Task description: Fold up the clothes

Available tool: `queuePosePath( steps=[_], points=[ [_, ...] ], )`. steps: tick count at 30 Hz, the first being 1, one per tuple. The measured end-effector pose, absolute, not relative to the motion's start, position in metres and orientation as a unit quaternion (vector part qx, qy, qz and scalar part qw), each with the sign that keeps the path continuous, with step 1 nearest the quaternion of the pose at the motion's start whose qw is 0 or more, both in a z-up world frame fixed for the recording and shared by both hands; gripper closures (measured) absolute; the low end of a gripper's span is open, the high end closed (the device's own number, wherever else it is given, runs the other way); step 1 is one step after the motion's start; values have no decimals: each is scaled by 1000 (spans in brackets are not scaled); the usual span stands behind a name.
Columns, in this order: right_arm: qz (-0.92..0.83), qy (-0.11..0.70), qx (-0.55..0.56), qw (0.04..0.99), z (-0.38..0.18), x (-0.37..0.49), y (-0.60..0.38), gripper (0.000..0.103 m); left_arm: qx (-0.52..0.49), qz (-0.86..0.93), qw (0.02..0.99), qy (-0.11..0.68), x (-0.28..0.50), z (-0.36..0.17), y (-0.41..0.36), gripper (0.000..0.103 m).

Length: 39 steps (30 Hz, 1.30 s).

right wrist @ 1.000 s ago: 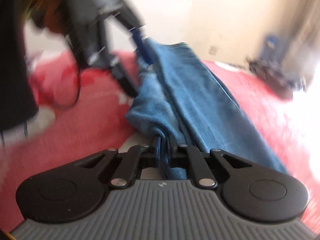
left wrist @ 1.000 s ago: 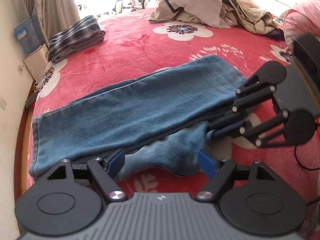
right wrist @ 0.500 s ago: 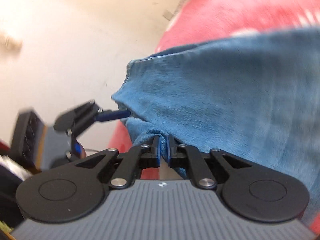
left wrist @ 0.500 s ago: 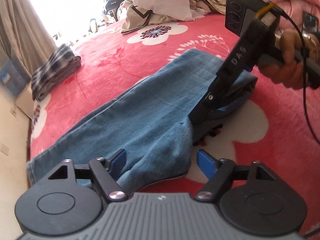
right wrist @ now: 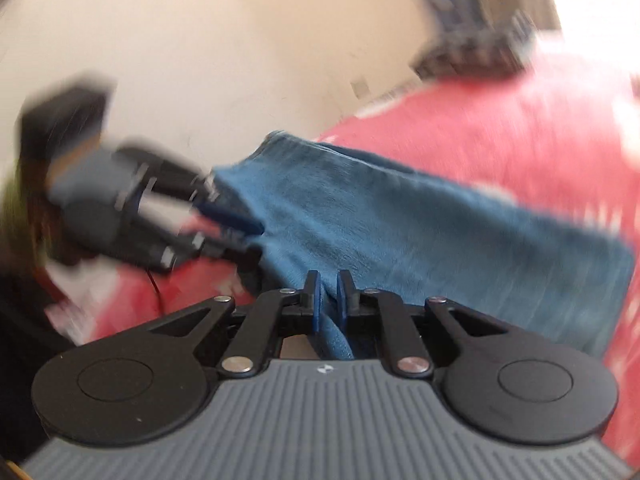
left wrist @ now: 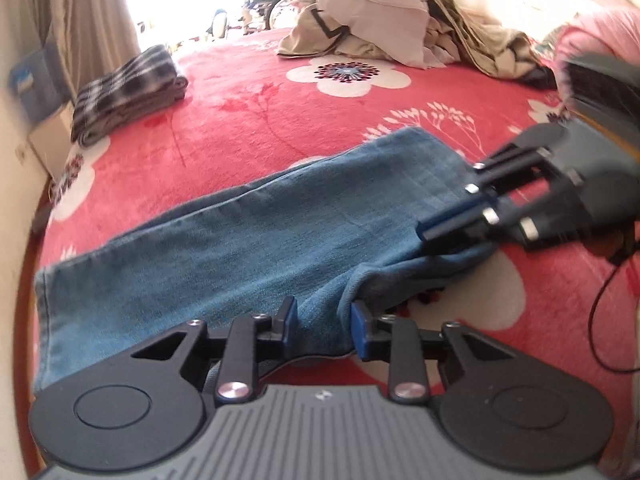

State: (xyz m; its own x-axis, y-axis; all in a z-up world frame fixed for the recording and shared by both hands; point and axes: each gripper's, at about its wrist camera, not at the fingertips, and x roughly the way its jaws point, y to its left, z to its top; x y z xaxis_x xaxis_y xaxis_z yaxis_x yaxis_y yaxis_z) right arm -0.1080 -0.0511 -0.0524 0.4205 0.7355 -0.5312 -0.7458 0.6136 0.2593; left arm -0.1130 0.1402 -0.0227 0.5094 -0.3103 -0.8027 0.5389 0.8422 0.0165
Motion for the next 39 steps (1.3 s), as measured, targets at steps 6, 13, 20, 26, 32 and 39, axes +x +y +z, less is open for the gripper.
queuePosePath(
  steps=[6, 13, 20, 26, 32, 39],
  points=[
    [476, 199, -195, 834, -45, -153, -23, 93, 67, -245, 851, 459, -94, -23, 154, 74],
    [434, 208, -262, 837, -60, -141, -5, 92, 46, -262, 841, 471, -94, -20, 161, 66],
    [426, 274, -131, 852, -55, -113, -17, 92, 105, -287, 840, 448, -106, -17, 147, 59],
    [453, 293, -123, 833, -63, -123, -9, 92, 144, -276, 839, 446, -106, -26, 133, 59],
    [451, 300, -152, 826, -73, -137, -3, 91, 157, -279, 831, 455, -108, -31, 133, 59],
    [450, 301, -133, 830, -88, -134, 4, 89, 74, -309, 821, 474, -100, -21, 154, 56]
  ],
)
